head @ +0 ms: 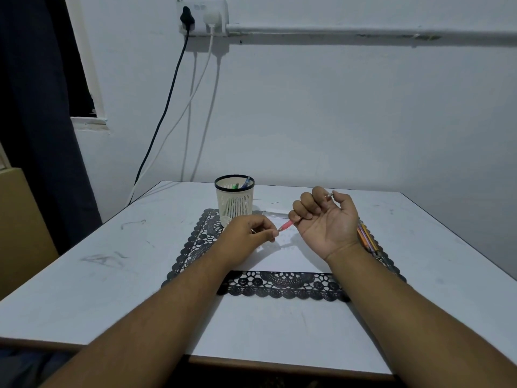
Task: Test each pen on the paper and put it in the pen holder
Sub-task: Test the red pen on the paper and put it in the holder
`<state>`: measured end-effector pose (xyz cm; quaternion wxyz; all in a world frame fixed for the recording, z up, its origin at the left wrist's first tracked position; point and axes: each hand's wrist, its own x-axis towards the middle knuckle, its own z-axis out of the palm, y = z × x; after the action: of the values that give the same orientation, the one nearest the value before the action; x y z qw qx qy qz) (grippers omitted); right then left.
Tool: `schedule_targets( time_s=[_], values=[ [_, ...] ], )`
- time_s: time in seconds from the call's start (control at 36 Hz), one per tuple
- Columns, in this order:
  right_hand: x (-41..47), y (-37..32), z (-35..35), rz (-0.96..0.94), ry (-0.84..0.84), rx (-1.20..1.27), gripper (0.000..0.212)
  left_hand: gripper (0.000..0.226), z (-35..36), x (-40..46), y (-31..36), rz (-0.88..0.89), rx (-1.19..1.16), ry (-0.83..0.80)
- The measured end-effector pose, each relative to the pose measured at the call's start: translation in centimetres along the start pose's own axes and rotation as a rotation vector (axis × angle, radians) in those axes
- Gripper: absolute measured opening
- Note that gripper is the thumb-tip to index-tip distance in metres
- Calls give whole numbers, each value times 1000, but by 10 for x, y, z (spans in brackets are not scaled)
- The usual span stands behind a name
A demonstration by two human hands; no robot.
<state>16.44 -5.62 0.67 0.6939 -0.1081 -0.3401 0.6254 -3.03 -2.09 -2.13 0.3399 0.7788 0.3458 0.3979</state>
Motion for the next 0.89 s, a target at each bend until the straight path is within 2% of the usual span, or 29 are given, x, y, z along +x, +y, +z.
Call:
schedule_targets(
  time_s=[0.89],
  values=[
    [-1, 0, 2, 9, -15, -31, 25, 6, 0, -1, -2, -8, -32, -12]
  ],
)
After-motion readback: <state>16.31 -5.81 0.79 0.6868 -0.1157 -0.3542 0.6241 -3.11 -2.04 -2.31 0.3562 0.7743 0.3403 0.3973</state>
